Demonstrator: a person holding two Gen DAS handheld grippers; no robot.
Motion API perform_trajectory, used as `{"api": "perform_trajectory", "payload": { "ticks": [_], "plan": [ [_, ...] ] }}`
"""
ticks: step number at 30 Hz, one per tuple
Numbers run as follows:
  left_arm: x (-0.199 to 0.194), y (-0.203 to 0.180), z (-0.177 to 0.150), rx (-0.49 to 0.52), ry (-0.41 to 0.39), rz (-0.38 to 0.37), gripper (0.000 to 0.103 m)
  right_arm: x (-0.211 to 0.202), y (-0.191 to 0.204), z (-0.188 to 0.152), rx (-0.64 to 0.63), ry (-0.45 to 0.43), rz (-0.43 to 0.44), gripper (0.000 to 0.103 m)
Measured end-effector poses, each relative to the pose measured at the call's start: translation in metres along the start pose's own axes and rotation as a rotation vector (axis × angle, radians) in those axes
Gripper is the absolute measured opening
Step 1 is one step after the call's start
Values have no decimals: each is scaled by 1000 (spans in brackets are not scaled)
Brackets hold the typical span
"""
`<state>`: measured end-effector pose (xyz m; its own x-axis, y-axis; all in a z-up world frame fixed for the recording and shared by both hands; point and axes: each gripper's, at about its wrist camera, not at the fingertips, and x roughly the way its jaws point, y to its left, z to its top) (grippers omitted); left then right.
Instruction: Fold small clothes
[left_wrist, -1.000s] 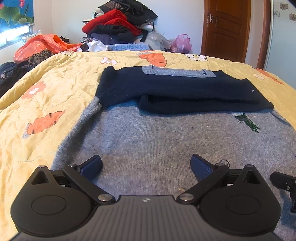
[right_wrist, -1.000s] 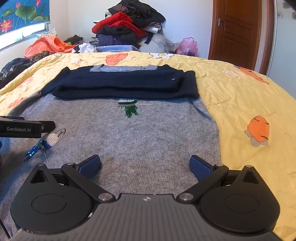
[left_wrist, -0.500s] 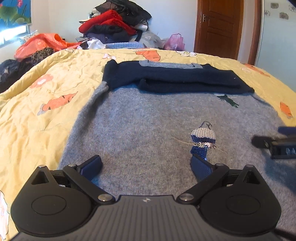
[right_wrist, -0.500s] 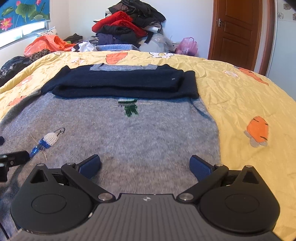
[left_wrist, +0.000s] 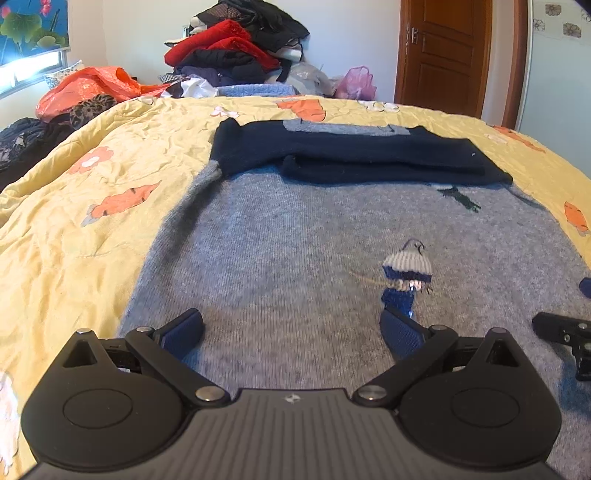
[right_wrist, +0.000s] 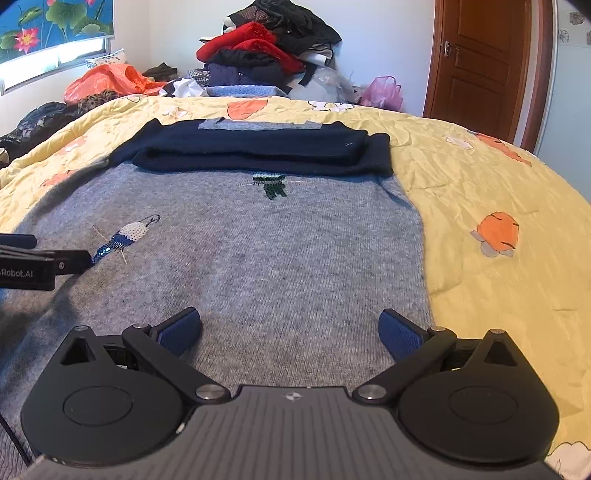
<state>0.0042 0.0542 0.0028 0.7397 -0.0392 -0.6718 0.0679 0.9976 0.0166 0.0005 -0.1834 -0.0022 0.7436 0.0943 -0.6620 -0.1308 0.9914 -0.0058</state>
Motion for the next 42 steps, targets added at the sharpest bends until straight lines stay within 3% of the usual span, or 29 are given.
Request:
{"api": "perform_trajectory", "payload": {
  "ticks": [3,8,15,23,32,38,42],
  "plan": [
    [-13,-2,-8,-22,21,15,103,-1,-1,-1,3,-2,1,103],
    [-31,-2,-30,-15,-15,5,103,-1,0,-2,4,-3,1,103],
    [-30,-3,-29,-14,-18,7,103,-9,1,-5,18,6,-18,103],
    [-31,-4,-30,-18,-19,10,103,-55,8,-47,-20,-15,3,103],
    [-46,-5,-41,23,-24,43,103,-56,8,-47,-18,-10,4,103],
    [-75,3,-65,90,-28,6,103,-70,4,-56,-16,2,16,103],
    [-80,9,-68,64,-12,-4,103,-77,5,-61,-41,15,19,103]
  ]
}}
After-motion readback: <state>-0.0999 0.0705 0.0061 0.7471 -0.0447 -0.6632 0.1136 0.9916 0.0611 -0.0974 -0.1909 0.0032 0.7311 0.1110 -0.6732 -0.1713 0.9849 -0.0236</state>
